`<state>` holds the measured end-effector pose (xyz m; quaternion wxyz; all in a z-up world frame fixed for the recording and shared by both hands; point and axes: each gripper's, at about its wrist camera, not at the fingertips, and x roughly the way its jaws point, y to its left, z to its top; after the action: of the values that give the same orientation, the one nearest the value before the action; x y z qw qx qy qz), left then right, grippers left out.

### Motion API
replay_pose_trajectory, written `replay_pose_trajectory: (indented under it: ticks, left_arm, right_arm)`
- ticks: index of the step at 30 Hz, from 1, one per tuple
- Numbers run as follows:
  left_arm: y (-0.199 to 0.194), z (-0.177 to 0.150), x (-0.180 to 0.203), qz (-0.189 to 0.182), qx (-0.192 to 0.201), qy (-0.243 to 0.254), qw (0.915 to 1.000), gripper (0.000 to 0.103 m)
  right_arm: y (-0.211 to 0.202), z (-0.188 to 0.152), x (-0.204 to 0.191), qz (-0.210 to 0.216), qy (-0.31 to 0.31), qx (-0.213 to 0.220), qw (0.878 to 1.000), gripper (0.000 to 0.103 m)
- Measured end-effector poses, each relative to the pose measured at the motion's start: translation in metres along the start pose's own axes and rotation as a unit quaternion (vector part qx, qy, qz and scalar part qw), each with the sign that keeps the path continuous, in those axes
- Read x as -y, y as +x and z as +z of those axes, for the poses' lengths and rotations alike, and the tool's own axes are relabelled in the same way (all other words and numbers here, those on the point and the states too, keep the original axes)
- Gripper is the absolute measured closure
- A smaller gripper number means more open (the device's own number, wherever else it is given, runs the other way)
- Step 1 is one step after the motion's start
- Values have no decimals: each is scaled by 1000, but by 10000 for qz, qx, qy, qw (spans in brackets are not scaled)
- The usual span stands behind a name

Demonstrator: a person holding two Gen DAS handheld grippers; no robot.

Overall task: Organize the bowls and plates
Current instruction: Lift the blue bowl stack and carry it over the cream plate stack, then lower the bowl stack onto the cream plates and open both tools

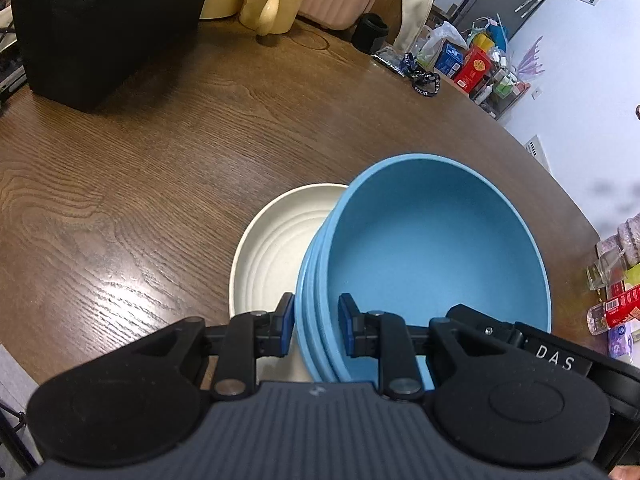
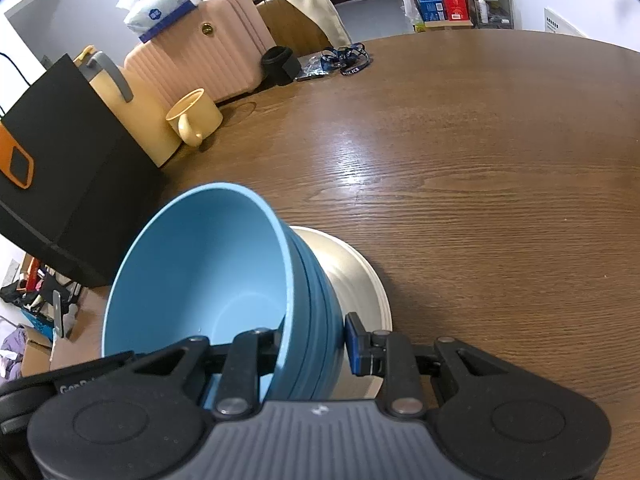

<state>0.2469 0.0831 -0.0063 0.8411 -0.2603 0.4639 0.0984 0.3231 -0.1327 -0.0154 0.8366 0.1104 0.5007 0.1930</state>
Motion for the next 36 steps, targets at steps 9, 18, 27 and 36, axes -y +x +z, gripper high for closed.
replay_pose_trajectory:
  ticks: [9, 18, 27, 36]
  left_arm:
    - [1, 5, -3, -28, 12, 36, 10000, 79]
    - [0, 7, -4, -98, 34, 56, 9999, 79]
    - [-2, 7, 0, -139, 97, 166, 9997, 77]
    - [-6, 8, 3, -114, 257, 270, 9992, 54]
  right_arm:
    - [5, 2, 0, 20, 80, 29, 10000, 79]
    - [10, 4, 1, 21, 161, 43, 9999, 79]
    - [11, 5, 1, -36, 134, 74, 9999, 80]
    - [8, 9, 1, -30, 106, 197, 9997, 77]
